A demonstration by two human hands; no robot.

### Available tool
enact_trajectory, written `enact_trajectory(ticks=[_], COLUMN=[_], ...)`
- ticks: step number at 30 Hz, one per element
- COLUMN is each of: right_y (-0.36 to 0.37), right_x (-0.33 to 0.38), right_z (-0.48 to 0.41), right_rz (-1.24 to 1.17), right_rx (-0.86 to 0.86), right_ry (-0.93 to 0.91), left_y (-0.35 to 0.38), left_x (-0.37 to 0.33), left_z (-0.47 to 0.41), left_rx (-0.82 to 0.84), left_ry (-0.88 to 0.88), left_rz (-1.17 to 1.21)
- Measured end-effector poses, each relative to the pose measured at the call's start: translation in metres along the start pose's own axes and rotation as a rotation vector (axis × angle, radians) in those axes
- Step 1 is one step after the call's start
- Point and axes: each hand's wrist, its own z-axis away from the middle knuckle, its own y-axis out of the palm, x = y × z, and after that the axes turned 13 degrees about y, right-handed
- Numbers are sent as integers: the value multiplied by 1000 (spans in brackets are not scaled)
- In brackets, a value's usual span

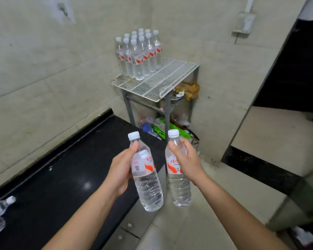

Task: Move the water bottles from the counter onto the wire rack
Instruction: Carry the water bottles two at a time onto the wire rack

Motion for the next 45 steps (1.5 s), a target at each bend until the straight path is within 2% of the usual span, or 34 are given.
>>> enact_trajectory(ticks=[6, 11, 18, 25, 29, 36, 40, 43, 45], right_y=[-46, -67, -98, -105, -92, -46, -18, -7, -6], right_x=[19, 51, 142, 212, 228, 245, 248, 248, 244], right_z=[-79, -173, -302, -400, -449, -567, -621, -644, -654], right_rz=[2, 41, 100, 100, 92, 160, 271, 322, 313], right_rx=[-22, -32, -40, -93, -12, 311, 493, 669, 754], right_ry=[-26, -73, -176, -281, -355, -397, -436, -447, -447], left_y=[71, 119, 172, 188, 185, 167, 167, 171, 176], left_x=[-2, -5, -67, -123, -127, -113, -113, -113, -110], left_z=[-75, -173, -318, -421, -458, -523, -546, -552, -553], left_rx=[-16, 14, 9, -68, -177, -620, -880, -982, -992], left_ry=[119, 238, 505, 558, 574, 554, 475, 356, 310], left_rz=[-72, -94, -189, -161, -209, -584, -821, -880, -843])
